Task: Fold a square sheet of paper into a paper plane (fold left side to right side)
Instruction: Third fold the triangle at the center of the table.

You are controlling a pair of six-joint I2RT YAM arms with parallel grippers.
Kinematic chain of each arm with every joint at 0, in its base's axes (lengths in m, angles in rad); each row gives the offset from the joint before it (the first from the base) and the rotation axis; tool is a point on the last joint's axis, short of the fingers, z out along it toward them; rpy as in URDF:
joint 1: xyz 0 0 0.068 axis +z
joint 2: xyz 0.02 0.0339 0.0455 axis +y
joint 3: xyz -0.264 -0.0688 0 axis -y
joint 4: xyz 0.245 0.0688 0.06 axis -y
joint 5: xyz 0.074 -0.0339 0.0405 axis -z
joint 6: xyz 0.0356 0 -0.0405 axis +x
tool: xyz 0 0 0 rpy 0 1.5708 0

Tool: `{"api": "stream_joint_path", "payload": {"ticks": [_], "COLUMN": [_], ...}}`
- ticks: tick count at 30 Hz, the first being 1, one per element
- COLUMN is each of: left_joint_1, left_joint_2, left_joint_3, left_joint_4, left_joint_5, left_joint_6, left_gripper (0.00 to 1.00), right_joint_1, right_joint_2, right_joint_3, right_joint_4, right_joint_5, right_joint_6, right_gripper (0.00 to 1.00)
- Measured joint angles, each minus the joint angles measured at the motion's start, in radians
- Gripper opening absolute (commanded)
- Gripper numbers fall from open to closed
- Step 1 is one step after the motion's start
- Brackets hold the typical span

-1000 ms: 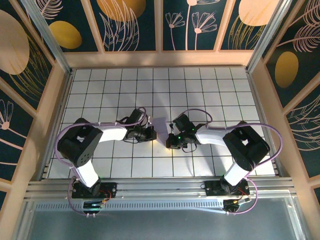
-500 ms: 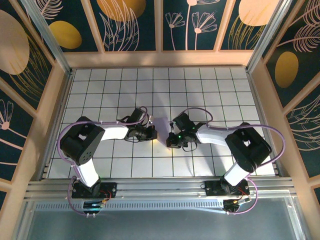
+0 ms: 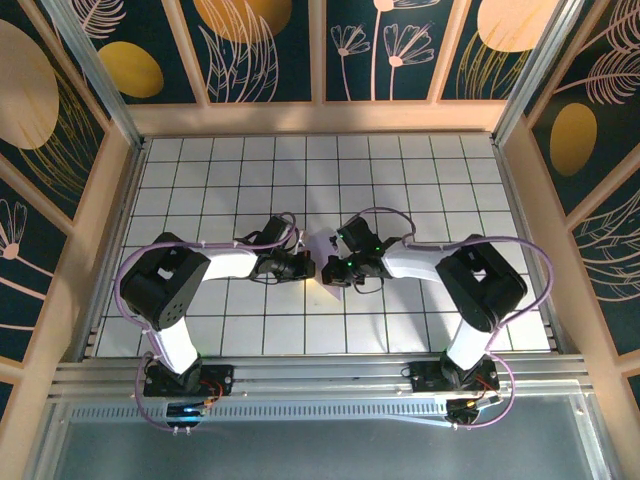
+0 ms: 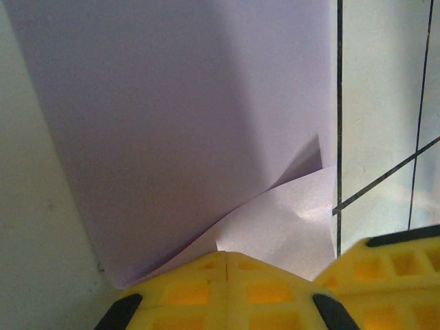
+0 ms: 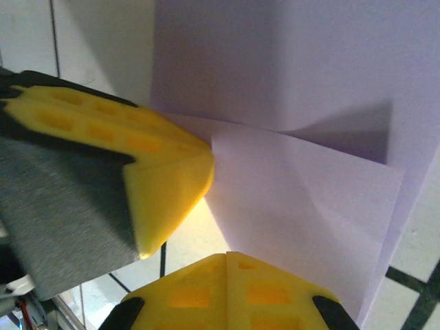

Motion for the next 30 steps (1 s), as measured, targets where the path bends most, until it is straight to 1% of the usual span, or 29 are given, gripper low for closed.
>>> {"api": "stream_joint_path", "payload": {"ticks": [9, 23, 27, 30], "left_joint_1": [-0.002, -0.002, -0.002, -0.006], "left_joint_2": [0.003, 0.006, 0.006, 0.007], "left_joint_3": [0.01, 0.015, 0.015, 0.017], "left_joint_4": [-0.016, -0.023, -0.023, -0.023], "left_joint_5": [-0.007, -0.008, -0.007, -0.008], "left_joint_6": [0.0, 0.0, 0.0, 0.0], "left_gripper": [0.0, 0.0, 0.0, 0.0], "right_joint_1": [0.001, 0.001, 0.0, -0.008], "right_joint_2": [0.018, -0.089, -0.112, -0.132], "right_joint_3": [-0.016, -0.138, -0.152, -0.153], "right_joint_4": [0.011, 0.017, -0.009, -0.06], "right_joint_5": [0.0, 0.005, 0.007, 0.007], "right_joint_6": [-0.003, 0.0, -0.001, -0.005], "right_gripper": [0.0, 0.0, 0.0, 0.0]}}
